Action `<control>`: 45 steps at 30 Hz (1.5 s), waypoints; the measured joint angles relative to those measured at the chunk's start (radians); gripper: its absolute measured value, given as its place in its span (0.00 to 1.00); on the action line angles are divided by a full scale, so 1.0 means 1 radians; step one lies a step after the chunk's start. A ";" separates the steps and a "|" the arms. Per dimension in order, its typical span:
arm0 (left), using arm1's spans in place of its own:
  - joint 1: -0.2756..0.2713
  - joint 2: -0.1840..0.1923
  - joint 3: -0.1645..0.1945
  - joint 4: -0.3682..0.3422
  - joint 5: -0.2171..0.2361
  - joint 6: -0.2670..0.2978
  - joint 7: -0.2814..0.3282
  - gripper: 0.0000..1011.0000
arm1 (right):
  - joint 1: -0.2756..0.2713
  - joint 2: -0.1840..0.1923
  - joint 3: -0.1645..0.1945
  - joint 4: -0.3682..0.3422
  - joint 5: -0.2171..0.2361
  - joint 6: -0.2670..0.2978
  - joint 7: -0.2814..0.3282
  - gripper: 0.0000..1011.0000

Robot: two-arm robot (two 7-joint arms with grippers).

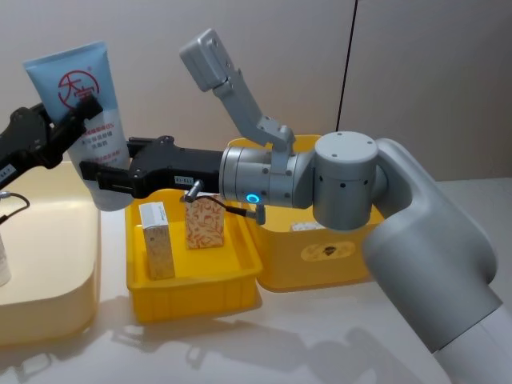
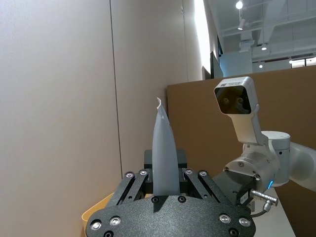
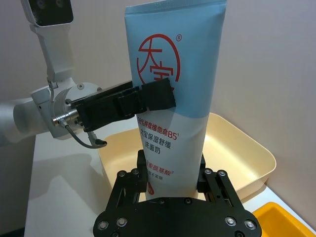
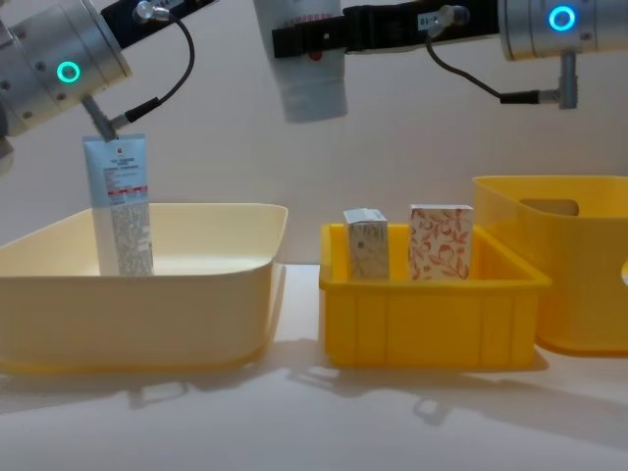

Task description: Bimanual collaborative sorting of washing and personal care products

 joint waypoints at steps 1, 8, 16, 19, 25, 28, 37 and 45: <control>0.000 0.000 0.000 0.000 0.000 0.000 0.000 0.24 | 0.000 0.000 0.000 0.000 0.000 0.000 0.000 0.51; 0.000 0.000 0.000 0.000 0.000 0.000 0.000 0.38 | 0.000 -0.001 -0.001 0.000 0.000 0.000 0.000 0.51; 0.000 0.000 0.000 0.000 0.000 0.000 0.000 0.61 | 0.000 0.000 -0.001 0.000 0.000 0.000 0.000 0.51; 0.000 0.000 0.000 0.000 0.000 0.000 0.000 0.72 | 0.000 0.001 -0.001 0.000 -0.001 0.000 -0.001 0.51; 0.000 0.000 0.000 0.000 0.000 0.000 0.000 0.90 | 0.003 0.012 -0.001 -0.005 -0.007 -0.007 -0.011 0.51; 0.000 0.000 0.000 0.000 0.000 0.000 0.000 0.98 | 0.004 0.028 0.005 -0.012 -0.013 -0.014 -0.020 0.51; 0.000 0.000 0.000 0.000 0.000 0.000 0.000 0.99 | -0.001 0.091 0.045 -0.043 -0.016 -0.019 -0.040 0.51; 0.000 0.000 0.000 0.000 0.000 0.000 0.000 0.99 | -0.031 0.171 0.105 -0.088 -0.014 -0.009 -0.074 0.51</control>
